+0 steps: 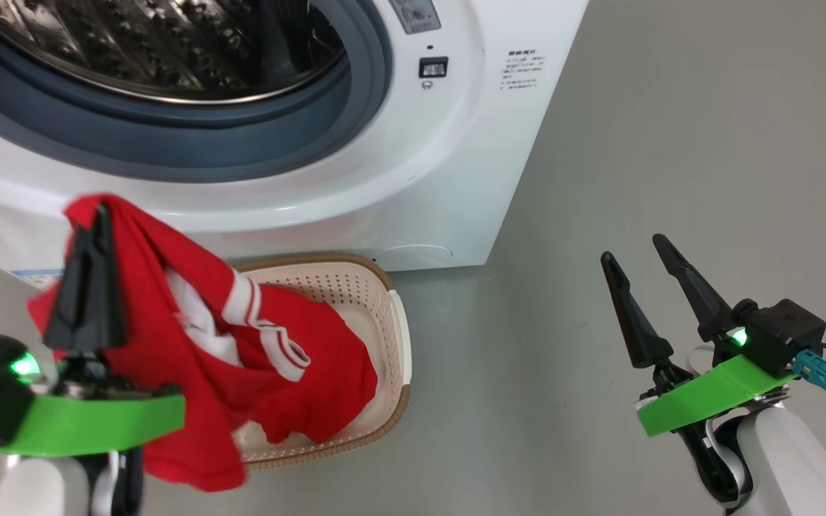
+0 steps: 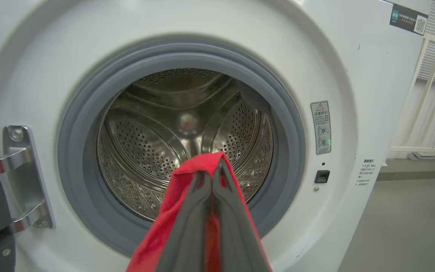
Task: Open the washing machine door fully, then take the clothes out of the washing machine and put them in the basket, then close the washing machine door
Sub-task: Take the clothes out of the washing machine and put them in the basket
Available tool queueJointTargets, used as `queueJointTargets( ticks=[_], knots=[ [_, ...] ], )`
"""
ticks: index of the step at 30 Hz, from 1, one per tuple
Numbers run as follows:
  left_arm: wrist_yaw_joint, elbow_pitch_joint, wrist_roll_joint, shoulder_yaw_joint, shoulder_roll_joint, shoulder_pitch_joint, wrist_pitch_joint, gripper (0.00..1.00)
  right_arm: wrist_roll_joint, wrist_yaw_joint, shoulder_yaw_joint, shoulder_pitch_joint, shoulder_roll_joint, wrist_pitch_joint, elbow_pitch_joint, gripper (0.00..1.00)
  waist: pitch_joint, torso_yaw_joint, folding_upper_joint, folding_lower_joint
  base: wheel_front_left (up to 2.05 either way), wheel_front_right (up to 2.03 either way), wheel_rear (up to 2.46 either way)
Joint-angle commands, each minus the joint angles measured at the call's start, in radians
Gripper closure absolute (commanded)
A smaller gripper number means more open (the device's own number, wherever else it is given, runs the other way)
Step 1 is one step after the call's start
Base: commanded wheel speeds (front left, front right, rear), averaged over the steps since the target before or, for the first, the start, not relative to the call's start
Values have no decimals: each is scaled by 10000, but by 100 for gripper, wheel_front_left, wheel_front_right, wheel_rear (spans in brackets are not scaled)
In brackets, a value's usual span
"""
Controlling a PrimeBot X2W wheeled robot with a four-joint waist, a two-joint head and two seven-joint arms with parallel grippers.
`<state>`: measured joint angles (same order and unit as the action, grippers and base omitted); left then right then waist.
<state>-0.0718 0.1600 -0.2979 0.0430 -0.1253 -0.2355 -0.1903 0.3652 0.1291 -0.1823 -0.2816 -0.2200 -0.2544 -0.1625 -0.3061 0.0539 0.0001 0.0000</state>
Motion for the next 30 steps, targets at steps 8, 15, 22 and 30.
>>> queueJointTargets(
  ticks=[8,15,22,30],
  knots=[
    [-60,-1688,-26,26,-145,60,-251,100,8,16,-246,-101,108,-74,325,0,-645,214,-1,0,0,0,0],
    [-360,-4467,-69,365,-223,-975,-595,100,-88,16,-180,-323,303,-74,407,0,-1224,317,-1,0,0,0,0],
    [-552,-7262,111,992,-338,-2519,-707,100,-157,16,-224,-714,496,-74,461,0,-1890,539,-1,0,0,0,0],
    [-584,-9510,271,1511,-397,-3513,-712,100,-215,16,-302,-1090,783,-74,549,0,-2661,922,-1,0,0,0,0]
  ],
)
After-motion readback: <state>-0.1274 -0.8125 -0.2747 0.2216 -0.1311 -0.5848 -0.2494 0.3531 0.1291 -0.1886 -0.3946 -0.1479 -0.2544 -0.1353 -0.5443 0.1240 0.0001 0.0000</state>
